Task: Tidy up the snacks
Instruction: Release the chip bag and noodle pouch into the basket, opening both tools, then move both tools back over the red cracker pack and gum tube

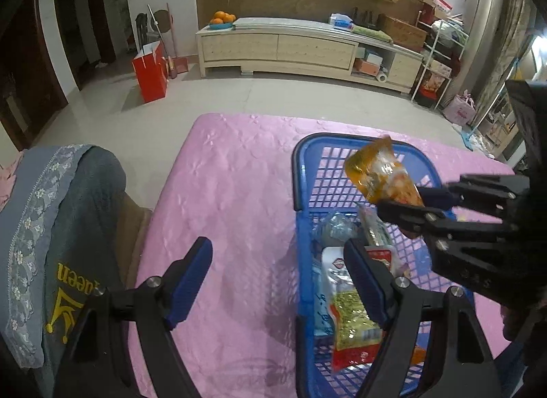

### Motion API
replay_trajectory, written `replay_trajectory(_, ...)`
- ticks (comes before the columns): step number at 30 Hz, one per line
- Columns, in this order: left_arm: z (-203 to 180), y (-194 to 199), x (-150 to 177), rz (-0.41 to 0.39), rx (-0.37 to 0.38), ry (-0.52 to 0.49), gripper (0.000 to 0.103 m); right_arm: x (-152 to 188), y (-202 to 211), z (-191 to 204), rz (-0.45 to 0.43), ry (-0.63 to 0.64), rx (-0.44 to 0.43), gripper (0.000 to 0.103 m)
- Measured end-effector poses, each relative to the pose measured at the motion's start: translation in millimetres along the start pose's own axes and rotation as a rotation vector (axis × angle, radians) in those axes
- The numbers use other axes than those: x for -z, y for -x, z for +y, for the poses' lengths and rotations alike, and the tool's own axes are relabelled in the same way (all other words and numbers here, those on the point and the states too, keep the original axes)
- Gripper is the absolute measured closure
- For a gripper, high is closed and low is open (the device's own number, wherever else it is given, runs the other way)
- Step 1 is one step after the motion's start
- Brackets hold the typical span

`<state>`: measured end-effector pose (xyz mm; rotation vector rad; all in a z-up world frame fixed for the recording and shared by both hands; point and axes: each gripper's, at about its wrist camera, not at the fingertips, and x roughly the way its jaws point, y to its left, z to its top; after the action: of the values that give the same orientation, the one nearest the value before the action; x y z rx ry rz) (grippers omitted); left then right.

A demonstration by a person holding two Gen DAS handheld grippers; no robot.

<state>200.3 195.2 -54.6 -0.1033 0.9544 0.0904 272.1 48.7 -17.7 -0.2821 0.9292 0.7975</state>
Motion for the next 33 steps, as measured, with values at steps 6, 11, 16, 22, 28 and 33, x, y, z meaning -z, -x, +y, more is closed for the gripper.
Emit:
replay_trajectory(6,-2.4,-2.7,3.9,0.007,-0.003,0.009,0.026,4.9,-2.3,-0.9,-0.003,0.024,0.019,0.021)
replay_trajectory(11,-5.8,5.6,5.1,0.001,0.008,0.01,0.026,14.8,20.0,-12.1,0.005,-0.029,0.007,0.021)
replay_trajectory(16,-18.0,26.2,9.0,-0.034,0.029,-0.004,0.026,23.2,53.1,-19.3,-0.022,-0.053,0.022,0.02)
replay_trajectory(22,-38.7,57.8,12.2,-0.075,0.048,-0.022,0.026,33.9,94.4,-22.2,-0.054,-0.073,0.042,0.02)
replay_trajectory(28,-68.1,91.8,16.6,-0.126,0.076,-0.07,0.019,48.6,138.0,-15.9,-0.094,-0.071,0.075,0.02)
replay_trajectory(33,-97.9,109.4,20.0,-0.15,0.077,-0.118,0.016,64.3,173.6,-24.6,-0.122,-0.097,0.11,0.02)
